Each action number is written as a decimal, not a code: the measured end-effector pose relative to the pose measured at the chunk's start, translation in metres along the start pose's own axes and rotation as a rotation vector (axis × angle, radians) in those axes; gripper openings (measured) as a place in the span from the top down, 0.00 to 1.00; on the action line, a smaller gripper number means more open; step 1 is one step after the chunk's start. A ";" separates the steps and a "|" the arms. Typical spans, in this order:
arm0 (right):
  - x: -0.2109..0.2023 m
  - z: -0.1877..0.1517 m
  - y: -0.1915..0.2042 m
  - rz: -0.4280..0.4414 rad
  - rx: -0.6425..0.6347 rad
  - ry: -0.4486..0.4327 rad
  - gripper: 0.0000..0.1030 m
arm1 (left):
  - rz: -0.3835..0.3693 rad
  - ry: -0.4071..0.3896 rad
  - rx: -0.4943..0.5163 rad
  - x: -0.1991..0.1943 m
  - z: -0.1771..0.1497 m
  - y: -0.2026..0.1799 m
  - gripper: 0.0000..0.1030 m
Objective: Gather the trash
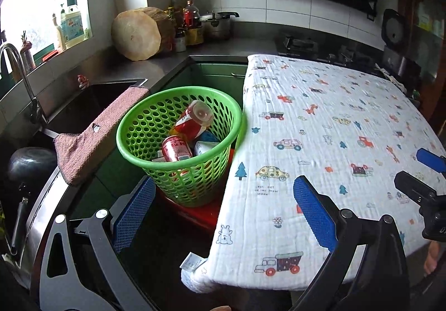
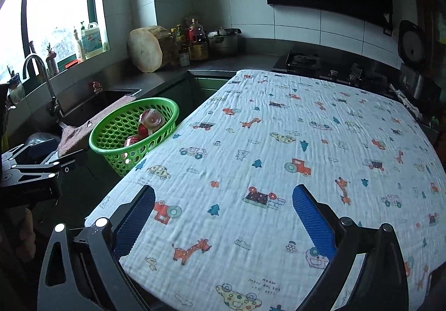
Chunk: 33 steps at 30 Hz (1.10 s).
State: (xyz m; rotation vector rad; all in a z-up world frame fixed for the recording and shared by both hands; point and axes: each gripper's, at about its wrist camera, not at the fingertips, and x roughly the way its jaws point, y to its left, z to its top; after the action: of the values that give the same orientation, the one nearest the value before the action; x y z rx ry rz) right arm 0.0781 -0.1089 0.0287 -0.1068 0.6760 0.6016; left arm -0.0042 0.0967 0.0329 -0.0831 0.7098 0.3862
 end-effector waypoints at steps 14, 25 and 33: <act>-0.005 -0.001 -0.004 -0.027 -0.007 -0.014 0.07 | 0.007 0.004 0.025 0.001 -0.002 -0.009 0.05; -0.003 -0.002 -0.003 -0.043 -0.020 -0.009 0.07 | 0.012 0.002 0.026 0.001 -0.004 -0.007 0.05; -0.002 -0.002 -0.003 -0.039 -0.017 -0.010 0.07 | 0.011 0.006 0.034 0.002 -0.005 -0.007 0.05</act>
State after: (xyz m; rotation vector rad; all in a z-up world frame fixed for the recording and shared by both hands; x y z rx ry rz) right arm 0.0773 -0.1127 0.0285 -0.1328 0.6575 0.5701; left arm -0.0034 0.0902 0.0276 -0.0489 0.7225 0.3841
